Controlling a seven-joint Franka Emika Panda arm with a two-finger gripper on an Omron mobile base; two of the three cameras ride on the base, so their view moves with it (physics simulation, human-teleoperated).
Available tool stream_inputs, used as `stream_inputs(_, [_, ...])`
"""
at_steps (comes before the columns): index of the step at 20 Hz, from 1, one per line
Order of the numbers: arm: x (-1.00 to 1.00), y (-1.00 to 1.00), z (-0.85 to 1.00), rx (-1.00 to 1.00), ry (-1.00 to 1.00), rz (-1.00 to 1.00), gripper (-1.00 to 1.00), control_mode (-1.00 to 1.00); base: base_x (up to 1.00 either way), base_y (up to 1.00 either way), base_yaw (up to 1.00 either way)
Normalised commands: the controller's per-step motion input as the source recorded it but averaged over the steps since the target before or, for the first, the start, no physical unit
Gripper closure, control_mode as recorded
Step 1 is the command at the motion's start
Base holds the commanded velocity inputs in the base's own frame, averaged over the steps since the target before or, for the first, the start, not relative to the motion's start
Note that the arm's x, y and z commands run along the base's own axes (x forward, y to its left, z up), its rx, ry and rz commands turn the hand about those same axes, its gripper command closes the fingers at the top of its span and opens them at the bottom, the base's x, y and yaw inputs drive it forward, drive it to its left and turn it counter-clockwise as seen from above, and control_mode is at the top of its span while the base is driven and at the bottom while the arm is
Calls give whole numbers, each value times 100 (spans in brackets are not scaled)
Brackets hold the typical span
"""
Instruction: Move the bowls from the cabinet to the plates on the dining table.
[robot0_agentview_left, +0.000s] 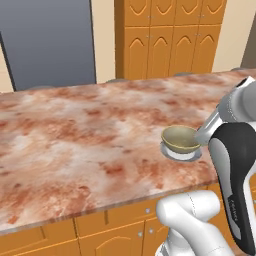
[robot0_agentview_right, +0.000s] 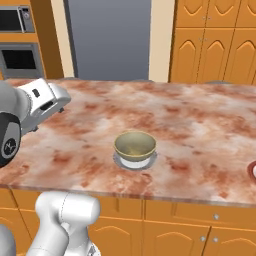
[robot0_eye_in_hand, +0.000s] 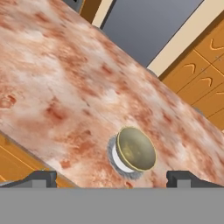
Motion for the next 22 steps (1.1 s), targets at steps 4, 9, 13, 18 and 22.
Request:
stream_inputs(4, [0,0,0,0,0,0,-100,100,-33,50,0])
stream_inputs(9, [0,0,0,0,0,0,-100,100,-39,54,0])
stream_inputs(13, [0,0,0,0,0,0,-100,100,-38,56,0])
stream_inputs(18, [0,0,0,0,0,0,-100,100,-30,61,0])
stream_inputs(22, [0,0,0,0,0,0,-100,100,-26,65,0])
